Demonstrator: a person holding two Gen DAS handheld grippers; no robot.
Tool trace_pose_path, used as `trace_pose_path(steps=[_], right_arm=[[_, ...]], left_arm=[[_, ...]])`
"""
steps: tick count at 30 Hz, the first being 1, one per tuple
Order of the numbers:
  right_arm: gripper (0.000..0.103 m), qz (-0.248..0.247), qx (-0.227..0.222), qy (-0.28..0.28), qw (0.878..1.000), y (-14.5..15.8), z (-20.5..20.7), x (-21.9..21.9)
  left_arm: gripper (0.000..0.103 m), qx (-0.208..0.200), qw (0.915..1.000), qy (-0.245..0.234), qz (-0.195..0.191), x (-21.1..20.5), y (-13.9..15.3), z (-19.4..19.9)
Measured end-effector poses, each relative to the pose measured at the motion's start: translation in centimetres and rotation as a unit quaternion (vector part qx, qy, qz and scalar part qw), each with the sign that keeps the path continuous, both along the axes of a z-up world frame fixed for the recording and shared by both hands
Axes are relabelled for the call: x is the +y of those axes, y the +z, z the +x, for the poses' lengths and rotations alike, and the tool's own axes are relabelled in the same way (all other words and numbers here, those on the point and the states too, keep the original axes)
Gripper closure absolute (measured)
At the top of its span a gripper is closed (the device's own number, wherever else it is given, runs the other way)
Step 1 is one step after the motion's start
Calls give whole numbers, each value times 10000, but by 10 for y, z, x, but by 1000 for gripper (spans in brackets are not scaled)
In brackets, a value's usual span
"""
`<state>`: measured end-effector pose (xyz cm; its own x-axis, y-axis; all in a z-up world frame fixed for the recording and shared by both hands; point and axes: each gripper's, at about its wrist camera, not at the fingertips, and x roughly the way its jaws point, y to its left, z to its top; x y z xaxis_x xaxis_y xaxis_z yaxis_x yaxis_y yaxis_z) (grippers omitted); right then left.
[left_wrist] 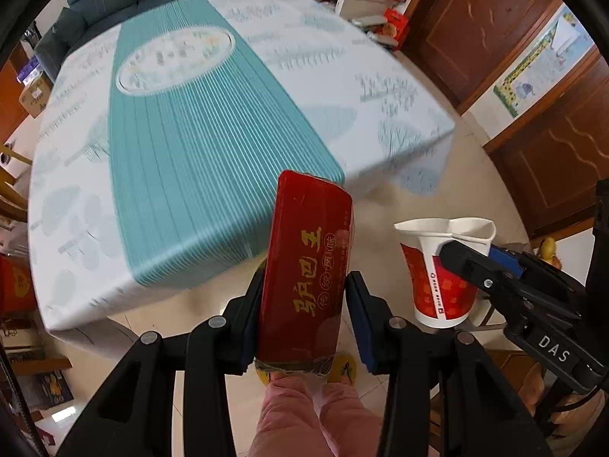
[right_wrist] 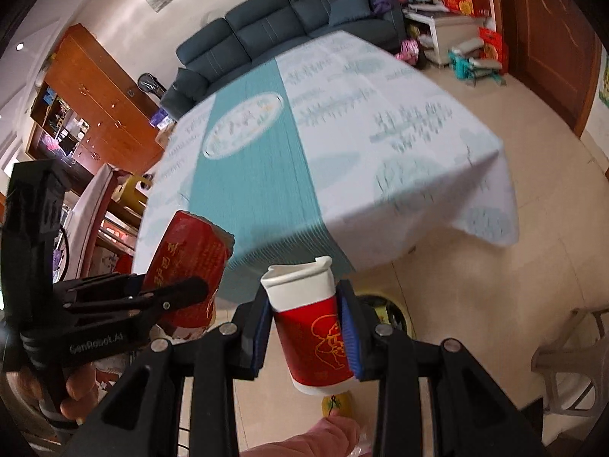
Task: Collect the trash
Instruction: 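Carry the red box and paper cup over the floor bin with both tools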
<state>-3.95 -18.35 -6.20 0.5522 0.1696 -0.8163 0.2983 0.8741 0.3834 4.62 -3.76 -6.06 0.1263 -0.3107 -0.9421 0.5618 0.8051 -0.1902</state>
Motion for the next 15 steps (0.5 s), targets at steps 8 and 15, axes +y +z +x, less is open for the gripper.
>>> trace_pose_path(steps=[8, 15], right_arm=[[70, 361, 512, -172, 9979, -93, -26, -22], [70, 508, 816, -370, 9947, -165, -37, -34]], left_arm=[[63, 113, 9994, 210, 260, -24, -73, -24], [63, 187, 9977, 388, 520, -28, -143, -30]])
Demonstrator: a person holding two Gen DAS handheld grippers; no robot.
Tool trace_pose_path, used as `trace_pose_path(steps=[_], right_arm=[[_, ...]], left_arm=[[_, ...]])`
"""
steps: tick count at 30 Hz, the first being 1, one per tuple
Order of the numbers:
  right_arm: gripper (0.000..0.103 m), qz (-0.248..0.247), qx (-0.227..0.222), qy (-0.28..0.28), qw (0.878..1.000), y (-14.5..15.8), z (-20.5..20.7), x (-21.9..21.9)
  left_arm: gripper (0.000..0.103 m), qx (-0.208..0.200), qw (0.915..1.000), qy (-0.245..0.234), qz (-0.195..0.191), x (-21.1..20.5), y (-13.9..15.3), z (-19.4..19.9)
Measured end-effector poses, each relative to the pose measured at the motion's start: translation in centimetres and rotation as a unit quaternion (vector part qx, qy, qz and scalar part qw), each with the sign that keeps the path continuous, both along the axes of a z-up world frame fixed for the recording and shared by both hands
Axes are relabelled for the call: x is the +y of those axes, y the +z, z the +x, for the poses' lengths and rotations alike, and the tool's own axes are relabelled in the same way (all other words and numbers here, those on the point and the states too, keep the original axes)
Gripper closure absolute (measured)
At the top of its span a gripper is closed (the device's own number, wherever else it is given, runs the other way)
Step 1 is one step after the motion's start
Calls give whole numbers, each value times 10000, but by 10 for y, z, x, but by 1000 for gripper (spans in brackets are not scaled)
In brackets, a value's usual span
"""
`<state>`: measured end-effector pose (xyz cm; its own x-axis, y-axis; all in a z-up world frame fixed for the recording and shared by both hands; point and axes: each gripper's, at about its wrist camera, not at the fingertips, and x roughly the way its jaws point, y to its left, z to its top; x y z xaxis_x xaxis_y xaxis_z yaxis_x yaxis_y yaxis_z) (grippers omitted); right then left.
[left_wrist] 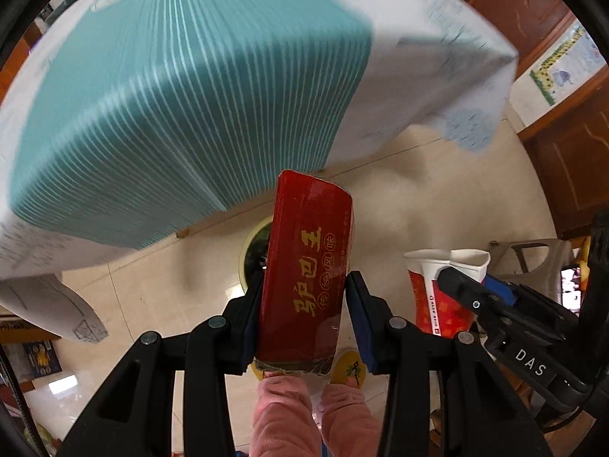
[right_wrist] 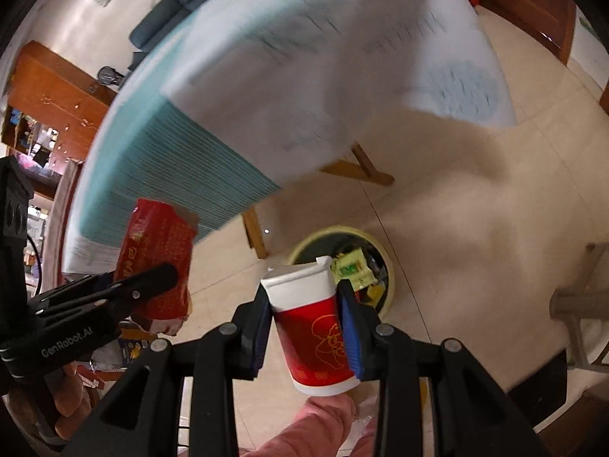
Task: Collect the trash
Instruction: 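Carry the red box and paper cup over the floor bin with both tools, then open both tools to drop the box and cup into the bin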
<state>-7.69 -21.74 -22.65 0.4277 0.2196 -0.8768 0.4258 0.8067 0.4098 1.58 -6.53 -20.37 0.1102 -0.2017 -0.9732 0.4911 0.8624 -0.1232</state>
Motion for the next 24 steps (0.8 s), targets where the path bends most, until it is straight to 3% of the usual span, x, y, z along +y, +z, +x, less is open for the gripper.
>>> trace_pose_path(steps=[6, 18, 21, 24], right_arm=[[70, 15, 178, -104, 9998, -53, 4, -3], [69, -42, 221, -294, 9993, -98, 17, -9], [69, -68, 262, -283, 9992, -110, 21, -9], [68, -51, 284, -286, 9992, -121, 27, -5]], left_arm=[[62, 185, 9997, 172, 55, 5, -58, 0], [60, 233, 9996, 123, -68, -2, -120, 10], [54, 318, 9993, 157, -74, 1, -131, 16], [34, 445, 9988, 176, -34, -1, -148, 23]])
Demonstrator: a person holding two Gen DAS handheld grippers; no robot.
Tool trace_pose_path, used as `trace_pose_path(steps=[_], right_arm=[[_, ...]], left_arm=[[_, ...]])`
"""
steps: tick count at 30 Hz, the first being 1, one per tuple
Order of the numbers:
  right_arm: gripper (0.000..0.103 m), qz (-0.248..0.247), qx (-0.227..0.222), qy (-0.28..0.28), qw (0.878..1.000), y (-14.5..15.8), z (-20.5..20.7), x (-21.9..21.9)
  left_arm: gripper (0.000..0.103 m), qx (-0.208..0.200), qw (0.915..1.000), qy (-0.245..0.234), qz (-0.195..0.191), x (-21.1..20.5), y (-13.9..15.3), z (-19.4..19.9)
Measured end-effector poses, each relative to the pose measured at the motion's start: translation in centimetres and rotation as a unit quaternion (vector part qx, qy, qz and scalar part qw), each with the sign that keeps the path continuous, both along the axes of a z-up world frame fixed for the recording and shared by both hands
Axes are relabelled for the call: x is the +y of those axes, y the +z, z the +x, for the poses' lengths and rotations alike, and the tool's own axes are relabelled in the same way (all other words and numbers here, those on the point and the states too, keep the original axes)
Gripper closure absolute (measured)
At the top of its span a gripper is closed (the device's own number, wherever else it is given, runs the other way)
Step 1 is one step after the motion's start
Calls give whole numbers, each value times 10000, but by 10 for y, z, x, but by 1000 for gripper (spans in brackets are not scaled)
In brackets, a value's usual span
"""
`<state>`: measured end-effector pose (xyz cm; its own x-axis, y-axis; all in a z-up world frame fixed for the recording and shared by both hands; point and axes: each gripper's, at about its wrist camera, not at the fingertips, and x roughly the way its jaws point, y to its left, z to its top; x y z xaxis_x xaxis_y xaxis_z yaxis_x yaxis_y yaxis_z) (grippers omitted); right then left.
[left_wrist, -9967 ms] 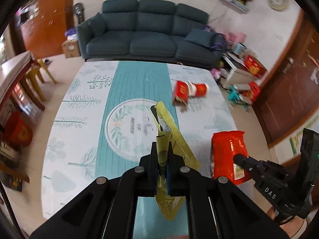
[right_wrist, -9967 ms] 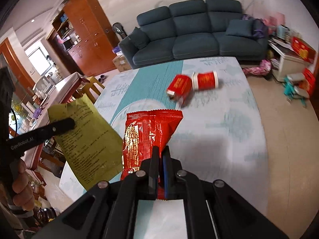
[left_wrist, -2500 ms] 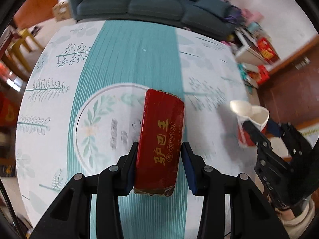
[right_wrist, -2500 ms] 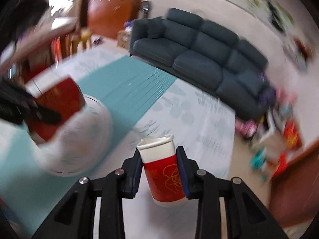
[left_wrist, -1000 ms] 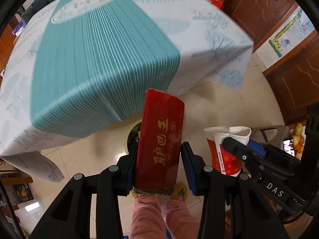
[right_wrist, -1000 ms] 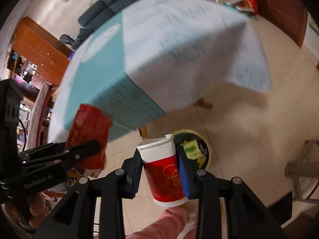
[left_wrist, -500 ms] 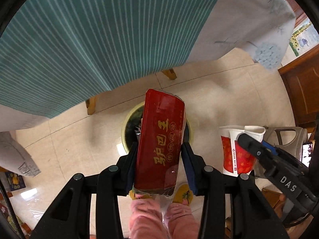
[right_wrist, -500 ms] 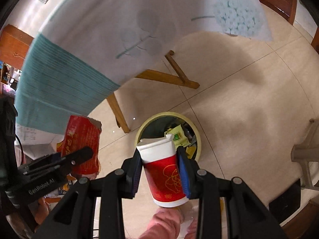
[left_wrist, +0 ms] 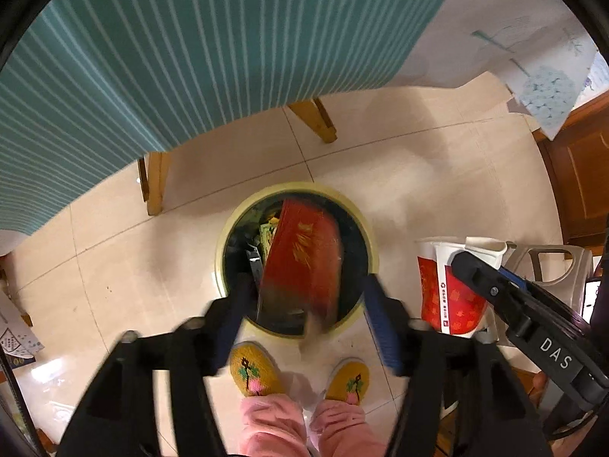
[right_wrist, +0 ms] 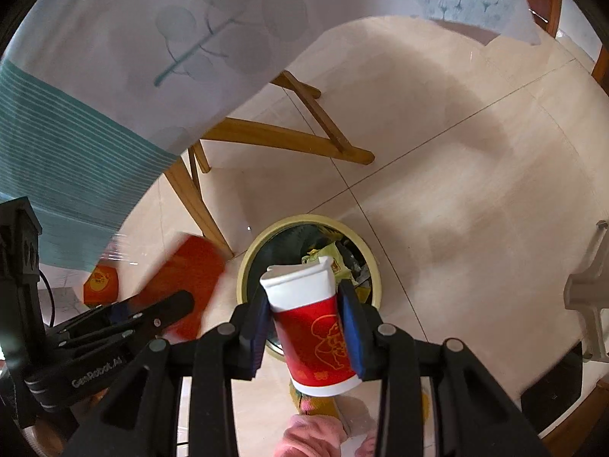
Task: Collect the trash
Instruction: 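Open both tools to drop the box and cup into the bin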
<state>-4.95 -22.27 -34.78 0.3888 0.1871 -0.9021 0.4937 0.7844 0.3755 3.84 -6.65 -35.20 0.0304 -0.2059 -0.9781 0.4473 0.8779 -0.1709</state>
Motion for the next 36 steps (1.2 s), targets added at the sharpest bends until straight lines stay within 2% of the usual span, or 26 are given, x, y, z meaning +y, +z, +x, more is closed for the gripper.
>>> trace_pose_path(steps=[1, 3, 6, 12, 20, 22, 24, 26, 36], right_arm=[[68, 22, -5, -2, 10000, -4, 2, 0], [68, 38, -6, 1, 10000, -12, 3, -2], [67, 57, -15, 45, 10000, -23, 10, 0], [66, 69, -75, 301, 9995, -40, 28, 15], [57, 48, 26, 631, 9980, -47, 45, 26], [44, 80, -17, 702, 9975, -46, 46, 26], [38, -15, -85, 742, 9972, -42, 46, 26], [37, -45, -139, 747, 9971, -38, 45, 26], [36, -263, -259, 722, 9967, -14, 46, 23]], left_arm=[[28, -5, 10000, 3, 6, -1, -3, 1], [26, -111, 9999, 8, 36, -1, -9, 3], [17, -360, 9993, -34, 82, 1, -11, 0], [15, -801, 9964, 117, 266, 11, -12, -4], [14, -890, 9930, 668, 407, 29, -9, 2], [14, -939, 9919, 752, 408, 31, -5, 2], [12, -989, 9910, 807, 404, 32, -1, 2], [9, -1039, 9902, 849, 400, 33, 4, 2], [9, -1345, 9862, 908, 316, 27, 37, -3]])
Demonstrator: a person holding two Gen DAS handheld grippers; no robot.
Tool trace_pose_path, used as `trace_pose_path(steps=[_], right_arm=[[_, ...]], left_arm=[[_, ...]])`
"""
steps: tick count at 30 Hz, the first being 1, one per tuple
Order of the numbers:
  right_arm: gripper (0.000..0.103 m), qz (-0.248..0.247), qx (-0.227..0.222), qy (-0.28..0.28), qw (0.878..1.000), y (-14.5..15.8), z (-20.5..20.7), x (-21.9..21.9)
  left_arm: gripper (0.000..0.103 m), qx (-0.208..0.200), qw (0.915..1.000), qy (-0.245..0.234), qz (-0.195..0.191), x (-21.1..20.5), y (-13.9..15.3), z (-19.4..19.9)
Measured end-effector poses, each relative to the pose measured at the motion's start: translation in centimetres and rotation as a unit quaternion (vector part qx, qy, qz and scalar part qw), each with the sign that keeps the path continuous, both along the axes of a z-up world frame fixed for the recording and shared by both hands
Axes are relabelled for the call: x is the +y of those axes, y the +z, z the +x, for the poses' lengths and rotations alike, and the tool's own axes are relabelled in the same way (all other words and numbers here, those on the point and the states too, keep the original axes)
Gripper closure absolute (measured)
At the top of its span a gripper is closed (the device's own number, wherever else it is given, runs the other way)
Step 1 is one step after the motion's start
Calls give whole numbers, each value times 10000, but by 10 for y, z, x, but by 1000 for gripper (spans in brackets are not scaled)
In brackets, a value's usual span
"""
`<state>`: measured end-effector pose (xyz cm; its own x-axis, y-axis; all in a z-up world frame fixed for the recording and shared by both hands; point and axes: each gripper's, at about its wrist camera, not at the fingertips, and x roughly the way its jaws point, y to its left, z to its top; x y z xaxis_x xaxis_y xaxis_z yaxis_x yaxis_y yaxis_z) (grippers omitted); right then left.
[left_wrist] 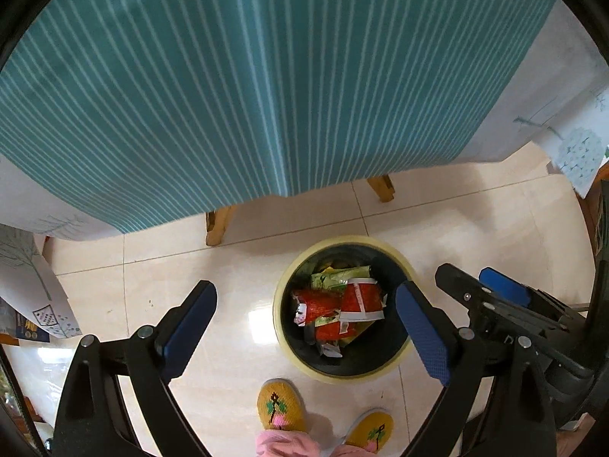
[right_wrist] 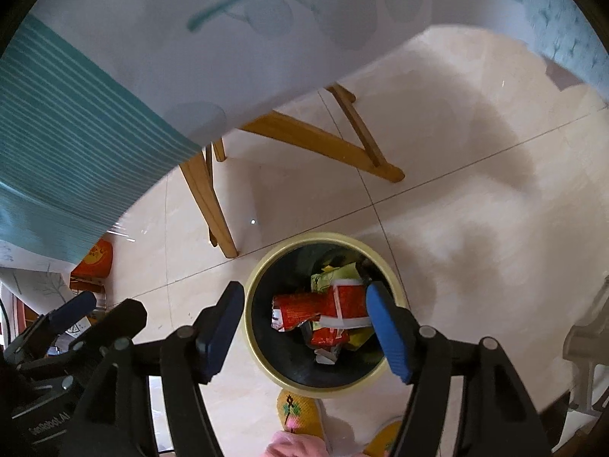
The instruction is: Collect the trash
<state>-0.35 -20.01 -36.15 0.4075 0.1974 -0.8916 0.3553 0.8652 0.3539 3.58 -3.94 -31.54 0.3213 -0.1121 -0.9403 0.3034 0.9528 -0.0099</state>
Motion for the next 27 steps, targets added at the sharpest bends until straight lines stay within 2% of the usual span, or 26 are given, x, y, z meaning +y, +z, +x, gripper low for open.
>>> trace_pose_path(steps=[10, 22, 27], right_arm=[[30, -365, -226, 14, 9991, 69, -9, 0], [30, -835, -539, 185, 9949, 196, -33, 7], [30, -991, -657, 341, 9923, 252, -42, 12]], left_arm=[[9, -293, 9994, 107, -118, 6, 68, -10], [9, -695, 9970, 198, -259, 26, 192, -29], [9, -911, 9953, 296, -136, 32, 243, -39]])
